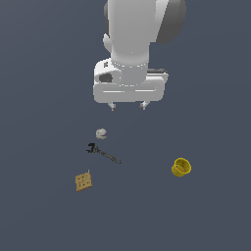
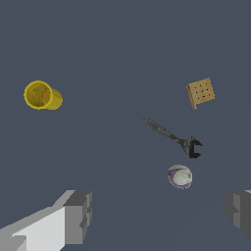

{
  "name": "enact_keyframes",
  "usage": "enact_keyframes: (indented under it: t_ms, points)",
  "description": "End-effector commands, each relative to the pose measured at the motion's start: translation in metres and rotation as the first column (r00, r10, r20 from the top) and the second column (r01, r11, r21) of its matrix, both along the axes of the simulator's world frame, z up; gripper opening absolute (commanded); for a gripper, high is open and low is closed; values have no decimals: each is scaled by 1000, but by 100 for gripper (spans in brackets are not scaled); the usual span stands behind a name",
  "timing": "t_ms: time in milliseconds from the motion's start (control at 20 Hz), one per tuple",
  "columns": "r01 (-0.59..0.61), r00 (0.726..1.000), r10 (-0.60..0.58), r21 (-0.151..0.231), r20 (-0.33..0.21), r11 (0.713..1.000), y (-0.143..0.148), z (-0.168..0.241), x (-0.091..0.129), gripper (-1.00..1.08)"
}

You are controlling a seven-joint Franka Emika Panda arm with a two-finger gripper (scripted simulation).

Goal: Pick up a designated object from a clutter of objects.

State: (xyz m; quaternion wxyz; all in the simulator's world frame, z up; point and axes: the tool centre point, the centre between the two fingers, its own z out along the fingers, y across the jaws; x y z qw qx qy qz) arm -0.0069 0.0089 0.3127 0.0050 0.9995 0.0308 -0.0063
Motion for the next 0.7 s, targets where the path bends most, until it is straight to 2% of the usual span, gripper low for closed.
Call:
enact_keyframes:
  t_ms: [0,650]
  points:
    - [0,1000,0,0,0,1000,0,0,0,100]
    - [12,1000,-12,2,4,1000,-15,15,-1,100]
